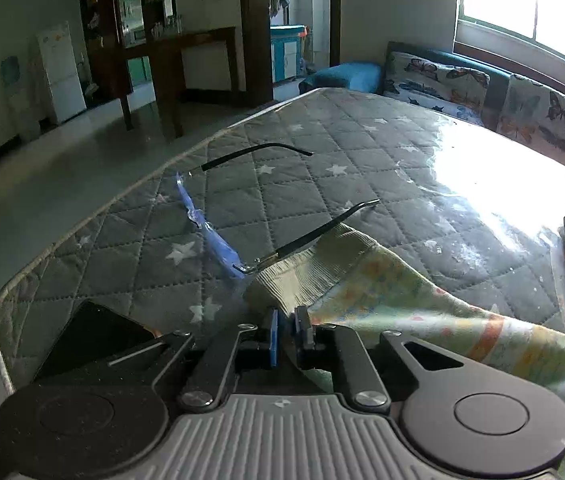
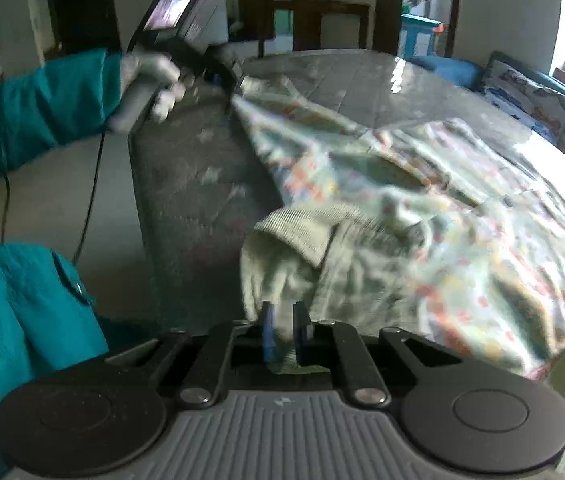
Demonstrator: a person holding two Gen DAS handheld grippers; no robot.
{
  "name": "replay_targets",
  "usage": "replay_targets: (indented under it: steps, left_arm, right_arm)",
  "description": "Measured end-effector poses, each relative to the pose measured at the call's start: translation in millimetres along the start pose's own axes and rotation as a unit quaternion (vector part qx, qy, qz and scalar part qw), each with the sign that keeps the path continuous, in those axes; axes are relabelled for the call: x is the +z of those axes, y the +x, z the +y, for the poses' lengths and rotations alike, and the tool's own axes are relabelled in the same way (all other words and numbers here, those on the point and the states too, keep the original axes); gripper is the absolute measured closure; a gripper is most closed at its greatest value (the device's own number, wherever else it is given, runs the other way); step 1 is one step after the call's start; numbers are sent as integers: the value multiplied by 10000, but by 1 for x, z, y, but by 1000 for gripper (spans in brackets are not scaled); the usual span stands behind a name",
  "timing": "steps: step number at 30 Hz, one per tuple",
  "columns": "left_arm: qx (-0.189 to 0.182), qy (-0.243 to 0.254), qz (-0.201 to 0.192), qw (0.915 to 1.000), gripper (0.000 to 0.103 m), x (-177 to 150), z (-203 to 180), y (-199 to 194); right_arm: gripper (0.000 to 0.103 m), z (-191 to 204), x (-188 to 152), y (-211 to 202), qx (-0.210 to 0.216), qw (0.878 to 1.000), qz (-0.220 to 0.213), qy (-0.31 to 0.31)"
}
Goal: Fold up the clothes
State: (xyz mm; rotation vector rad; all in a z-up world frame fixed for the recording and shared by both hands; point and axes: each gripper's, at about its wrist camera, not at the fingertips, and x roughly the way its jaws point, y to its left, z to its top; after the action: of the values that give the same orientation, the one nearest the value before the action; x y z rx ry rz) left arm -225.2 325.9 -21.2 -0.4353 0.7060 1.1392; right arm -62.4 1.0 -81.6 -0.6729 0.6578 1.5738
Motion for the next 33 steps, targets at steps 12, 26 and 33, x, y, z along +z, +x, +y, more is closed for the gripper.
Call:
replay_targets:
  steps: [12,26,33]
  left_arm:
    - [-569,155,-289,9978,85,7,-10,-46]
    - [-3392,1679,401,9248,80,-41,-151,-75]
    - [-4061,2385,571,8803,70,-82,-201,-84]
  right_arm:
    - [82,-67,-21,2,-1199,9850,-61,1242]
    - [32,-88,-52,-30,-2076,9555,-318,2070]
    - [26,-110,-89,-50,-2590,9270,-342,2692]
